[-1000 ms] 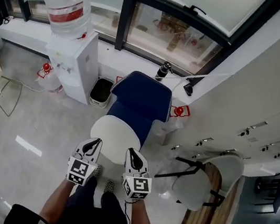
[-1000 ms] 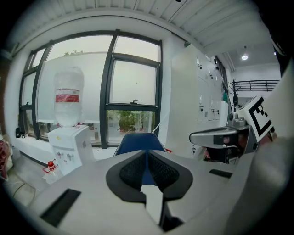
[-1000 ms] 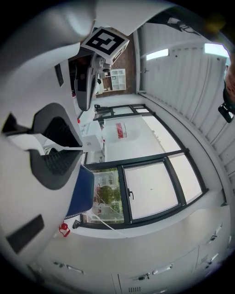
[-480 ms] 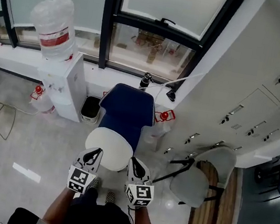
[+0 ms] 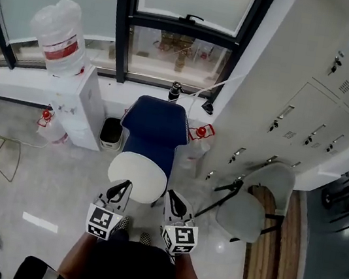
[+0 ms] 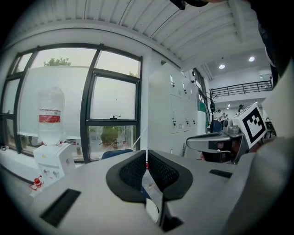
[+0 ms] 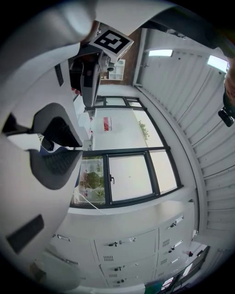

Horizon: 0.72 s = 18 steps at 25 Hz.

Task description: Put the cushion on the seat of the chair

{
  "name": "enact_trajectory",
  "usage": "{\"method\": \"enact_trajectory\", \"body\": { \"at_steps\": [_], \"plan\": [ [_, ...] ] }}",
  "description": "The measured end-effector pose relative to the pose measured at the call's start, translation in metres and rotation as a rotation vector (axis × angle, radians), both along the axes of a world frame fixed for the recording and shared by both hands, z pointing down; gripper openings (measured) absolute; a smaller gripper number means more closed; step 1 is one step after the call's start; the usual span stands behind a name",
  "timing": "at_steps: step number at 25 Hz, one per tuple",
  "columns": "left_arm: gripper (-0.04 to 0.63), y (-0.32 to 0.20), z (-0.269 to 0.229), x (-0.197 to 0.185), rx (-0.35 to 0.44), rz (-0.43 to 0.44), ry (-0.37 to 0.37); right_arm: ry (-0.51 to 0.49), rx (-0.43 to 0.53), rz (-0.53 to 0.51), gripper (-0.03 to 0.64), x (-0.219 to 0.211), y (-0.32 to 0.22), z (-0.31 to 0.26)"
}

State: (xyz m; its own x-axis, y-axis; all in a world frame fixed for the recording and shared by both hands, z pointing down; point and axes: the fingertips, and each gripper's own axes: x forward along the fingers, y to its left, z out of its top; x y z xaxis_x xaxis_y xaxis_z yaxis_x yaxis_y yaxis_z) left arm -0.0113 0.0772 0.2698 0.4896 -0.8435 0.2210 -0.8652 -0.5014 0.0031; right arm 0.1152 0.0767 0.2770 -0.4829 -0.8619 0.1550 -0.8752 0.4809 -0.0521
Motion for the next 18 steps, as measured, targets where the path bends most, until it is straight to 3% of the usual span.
{"method": "enact_trajectory", "body": {
  "at_steps": [18],
  "plan": [
    [0.029, 0.02, -0.002, 0.005, 0.004, 0.019, -0.004, -0.019, 0.003, 0.011, 0.041, -0.003, 0.018, -0.003]
  ]
}}
